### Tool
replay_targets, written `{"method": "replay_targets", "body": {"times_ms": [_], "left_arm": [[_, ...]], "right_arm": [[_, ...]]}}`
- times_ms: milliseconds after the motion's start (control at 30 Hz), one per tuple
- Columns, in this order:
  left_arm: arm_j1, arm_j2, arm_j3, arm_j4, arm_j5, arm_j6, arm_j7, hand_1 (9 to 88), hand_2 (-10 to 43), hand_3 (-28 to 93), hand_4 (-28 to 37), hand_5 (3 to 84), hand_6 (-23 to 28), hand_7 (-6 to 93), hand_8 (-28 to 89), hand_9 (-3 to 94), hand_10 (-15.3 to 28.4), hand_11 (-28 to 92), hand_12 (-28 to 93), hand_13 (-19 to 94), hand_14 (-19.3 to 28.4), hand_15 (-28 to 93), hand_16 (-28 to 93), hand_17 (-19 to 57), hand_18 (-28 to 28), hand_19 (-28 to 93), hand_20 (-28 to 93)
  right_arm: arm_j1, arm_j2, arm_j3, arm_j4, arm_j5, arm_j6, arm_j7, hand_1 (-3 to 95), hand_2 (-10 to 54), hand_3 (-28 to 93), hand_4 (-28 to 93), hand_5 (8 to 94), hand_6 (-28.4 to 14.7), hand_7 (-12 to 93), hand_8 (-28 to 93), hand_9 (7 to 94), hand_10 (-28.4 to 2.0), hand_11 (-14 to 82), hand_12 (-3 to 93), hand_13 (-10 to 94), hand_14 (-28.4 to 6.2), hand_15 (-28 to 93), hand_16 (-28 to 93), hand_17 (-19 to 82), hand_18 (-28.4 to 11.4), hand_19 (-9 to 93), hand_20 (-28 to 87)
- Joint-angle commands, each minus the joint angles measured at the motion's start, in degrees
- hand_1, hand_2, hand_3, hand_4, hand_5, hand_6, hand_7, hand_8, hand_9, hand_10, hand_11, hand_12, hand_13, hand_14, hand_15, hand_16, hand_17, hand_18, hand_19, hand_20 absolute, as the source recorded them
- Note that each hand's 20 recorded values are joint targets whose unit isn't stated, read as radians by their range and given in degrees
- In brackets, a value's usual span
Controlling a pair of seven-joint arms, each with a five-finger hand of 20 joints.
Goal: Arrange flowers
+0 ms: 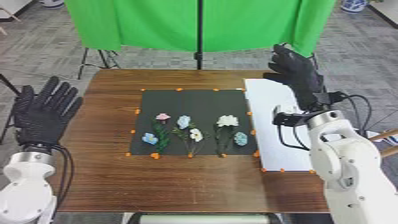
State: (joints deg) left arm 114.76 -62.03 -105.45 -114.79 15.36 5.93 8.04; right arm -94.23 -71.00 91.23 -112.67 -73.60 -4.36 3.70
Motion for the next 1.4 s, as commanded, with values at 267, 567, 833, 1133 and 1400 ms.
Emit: {"method": "replay_targets", "body": {"times_ms": [267, 567, 833, 1133, 1400], "left_arm": [[4.64, -5.2, -1.18, -1.21, -3.06, -1.29, 4.82, 21.3, 15.4, 69, -28.3, 35.8, 10.5, 1.7, -7, 30.5, 14.4, 8, 8, 22, 11.7, 13, -5, -0.6, 8.9, 16, 11], [6.09, -5.18, -1.01, -2.75, -4.94, -1.76, 6.9, 22.3, 14.9, 69, -28.3, 36.9, 8.0, 4.3, -7, 32.1, 12.7, 9, 8, 24, 10.9, 14, -5, -0.7, 9.7, 17, 12], [7.85, -5.02, -0.02, -5.43, -6.01, -0.74, 7.74, 22.6, 15.0, 70, -28.3, 38.2, 7.9, 5.9, -8, 33.0, 12.8, 10, 9, 25, 11.0, 15, -5, -0.7, 9.9, 17, 12], [7.96, -4.31, 0.53, -6.1, -5.96, -1.05, 8.46, 22.9, 14.9, 71, -28.3, 39.4, 7.8, 6.6, -8, 34.1, 12.7, 11, 9, 26, 11.1, 16, -5, -0.6, 10.1, 18, 12], [8.33, -5.14, 0.69, -4.31, -9.85, -1.7, 10.09, 22.9, 14.2, 72, -28.3, 39.8, 7.6, 7.2, -8, 35.2, 12.8, 12, 9, 26, 11.1, 17, -5, -0.7, 10.4, 18, 12]], "right_arm": [[-5.03, -7.37, 1.66, -4.25, 3.05, -3.78, -1.58, 11.8, 8.7, 75, -27, 33.1, -5.7, 7, -8, 32.0, -13.7, 1.8, 10.3, 27, -13.7, 6, 18, 16, -17.4, 26, 19], [-6.72, -8.49, 3.55, -4.87, 4.81, -6.04, -0.14, 11.8, 8.9, 75, -27, 35.9, -5.9, 6, -9, 32.4, -13.6, 1.8, 10.1, 27, -13.8, 6, 17, 16, -17.7, 26, 19], [-7.68, -9.28, 4.07, -4.42, 7.05, -5.58, 0.56, 11.8, 8.9, 75, -26, 37.9, -5.9, 7, -8, 33.1, -13.6, 2.1, 10.2, 28, -13.6, 6, 17, 15, -17.8, 26, 19], [-7.8, -8.37, 4.89, -4.75, 7.45, -5.13, -0.78, 11.9, 8.8, 75, -26, 38.5, -5.8, 7, -9, 33.6, -13.7, 2.3, 10.2, 28, -13.8, 6, 17, 15, -18.1, 27, 19], [-8.7, -9.02, 5.05, -5.1, 12.84, -6.26, 1.16, 11.6, 9.8, 74, -27, 39.0, -5.6, 7, -8, 34.0, -13.7, 2.4, 10.3, 29, -13.9, 7, 17, 15, -18.2, 27, 19]]}}
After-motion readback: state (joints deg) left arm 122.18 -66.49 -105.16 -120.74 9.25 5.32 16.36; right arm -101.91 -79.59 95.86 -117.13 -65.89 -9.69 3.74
